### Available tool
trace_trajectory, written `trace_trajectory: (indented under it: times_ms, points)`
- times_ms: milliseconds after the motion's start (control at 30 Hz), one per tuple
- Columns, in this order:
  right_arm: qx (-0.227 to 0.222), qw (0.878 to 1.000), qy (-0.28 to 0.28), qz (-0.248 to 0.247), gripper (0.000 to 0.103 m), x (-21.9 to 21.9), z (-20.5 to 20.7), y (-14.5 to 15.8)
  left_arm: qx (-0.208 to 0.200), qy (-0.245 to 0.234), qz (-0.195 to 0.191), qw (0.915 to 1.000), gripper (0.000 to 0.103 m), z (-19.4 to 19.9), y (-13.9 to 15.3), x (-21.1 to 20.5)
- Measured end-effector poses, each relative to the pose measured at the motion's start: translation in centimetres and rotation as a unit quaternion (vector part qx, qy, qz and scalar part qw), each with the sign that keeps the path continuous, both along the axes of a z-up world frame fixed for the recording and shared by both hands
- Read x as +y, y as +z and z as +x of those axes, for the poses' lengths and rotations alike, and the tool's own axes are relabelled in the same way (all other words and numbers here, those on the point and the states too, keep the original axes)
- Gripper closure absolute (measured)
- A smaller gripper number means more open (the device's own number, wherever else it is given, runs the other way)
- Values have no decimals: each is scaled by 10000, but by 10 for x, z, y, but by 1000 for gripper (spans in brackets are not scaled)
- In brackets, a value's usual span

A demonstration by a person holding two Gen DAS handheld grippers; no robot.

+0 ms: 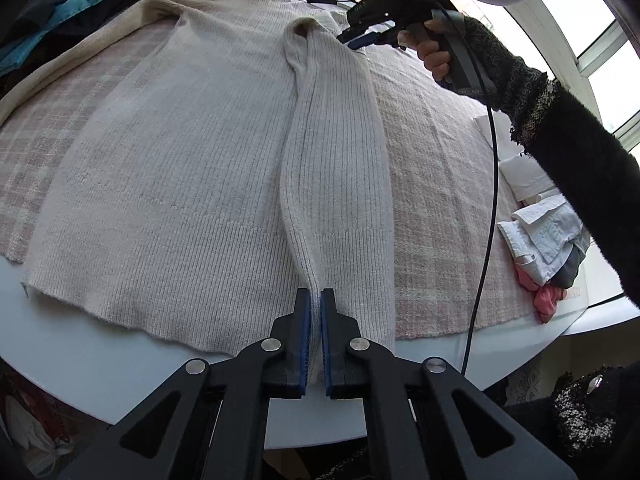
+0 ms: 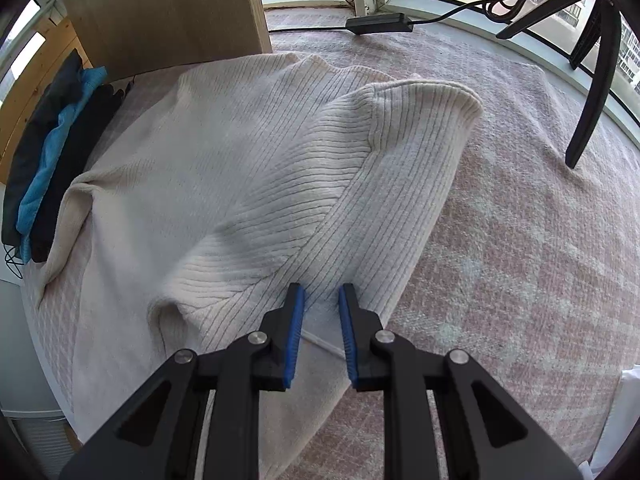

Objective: Fold clothes

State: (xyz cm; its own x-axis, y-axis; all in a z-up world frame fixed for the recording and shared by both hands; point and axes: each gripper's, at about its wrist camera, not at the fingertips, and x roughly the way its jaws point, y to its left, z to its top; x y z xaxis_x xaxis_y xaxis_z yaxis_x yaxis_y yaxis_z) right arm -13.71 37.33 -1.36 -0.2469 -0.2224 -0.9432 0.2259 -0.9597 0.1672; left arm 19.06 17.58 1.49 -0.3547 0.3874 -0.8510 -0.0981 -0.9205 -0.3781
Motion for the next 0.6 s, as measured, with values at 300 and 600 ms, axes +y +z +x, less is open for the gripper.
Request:
trace_trajectory:
  times_ms: [300, 600]
  points:
    - [185, 9986, 168, 460, 83, -9, 1, 8, -56, 212, -369, 9991, 99, 0, -22, -12]
    - [270, 9963, 810, 28, 83, -57, 104, 9, -108, 311, -163, 9993, 98, 2, -6, -11]
